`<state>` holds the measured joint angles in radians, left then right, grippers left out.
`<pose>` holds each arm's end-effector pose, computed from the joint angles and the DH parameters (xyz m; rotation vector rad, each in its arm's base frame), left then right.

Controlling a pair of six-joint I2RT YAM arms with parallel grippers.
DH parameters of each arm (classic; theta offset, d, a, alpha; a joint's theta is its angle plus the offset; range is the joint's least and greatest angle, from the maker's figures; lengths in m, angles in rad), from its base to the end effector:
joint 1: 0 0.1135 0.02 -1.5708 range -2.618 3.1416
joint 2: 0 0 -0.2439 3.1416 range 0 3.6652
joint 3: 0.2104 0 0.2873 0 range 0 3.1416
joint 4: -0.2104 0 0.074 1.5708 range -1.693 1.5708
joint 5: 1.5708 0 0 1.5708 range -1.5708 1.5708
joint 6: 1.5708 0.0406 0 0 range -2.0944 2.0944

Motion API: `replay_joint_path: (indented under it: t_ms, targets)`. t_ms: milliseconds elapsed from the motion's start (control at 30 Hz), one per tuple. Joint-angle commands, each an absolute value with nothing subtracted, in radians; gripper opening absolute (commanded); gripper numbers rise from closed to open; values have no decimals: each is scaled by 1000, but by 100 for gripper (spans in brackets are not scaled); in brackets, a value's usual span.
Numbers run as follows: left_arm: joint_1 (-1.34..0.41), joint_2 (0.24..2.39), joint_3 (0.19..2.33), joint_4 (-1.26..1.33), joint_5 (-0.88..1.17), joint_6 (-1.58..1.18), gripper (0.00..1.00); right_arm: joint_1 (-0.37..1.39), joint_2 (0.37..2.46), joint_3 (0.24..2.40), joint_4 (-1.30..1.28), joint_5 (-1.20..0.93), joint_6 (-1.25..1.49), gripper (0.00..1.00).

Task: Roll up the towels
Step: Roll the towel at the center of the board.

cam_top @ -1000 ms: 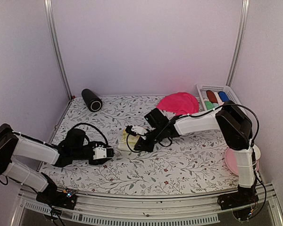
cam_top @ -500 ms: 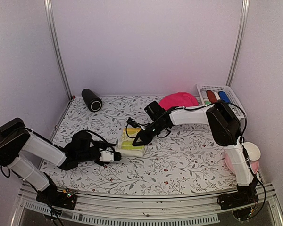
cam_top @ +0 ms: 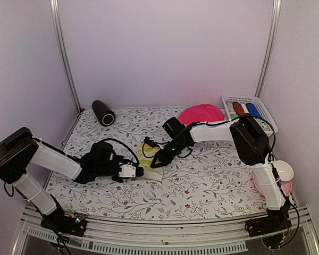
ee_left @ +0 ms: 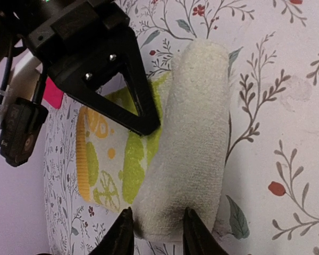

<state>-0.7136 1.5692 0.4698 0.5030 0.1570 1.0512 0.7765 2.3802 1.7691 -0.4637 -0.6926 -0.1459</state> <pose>0.2189 -0.1979 0.0702 1.7230 1.3010 0.0247 0.3465 0.3767 0.0771 -1.4058 2.2811 1.1249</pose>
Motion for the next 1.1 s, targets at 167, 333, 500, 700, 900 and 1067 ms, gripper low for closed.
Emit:
replay_joint_path:
  t_ms: [167, 333, 500, 700, 900, 1067]
  targets:
    - [-727, 1574, 563, 217, 212, 1039, 26, 770, 2365, 1787, -495, -673, -155, 15]
    - [-727, 1602, 603, 158, 196, 1003, 13, 772, 2302, 1758, -495, -654, -179, 20]
    - [-719, 1619, 660, 33, 228, 963, 3, 772, 2167, 1640, -425, -563, -218, 41]
    - [-681, 1639, 741, -115, 299, 897, 0, 785, 1943, 1355, -191, -515, -294, 53]
    - [-630, 1717, 850, -229, 371, 826, 0, 863, 1801, 1077, 71, -481, -424, 58]
    - [-600, 1762, 896, -264, 385, 800, 0, 932, 1781, 983, 211, -421, -520, 59]
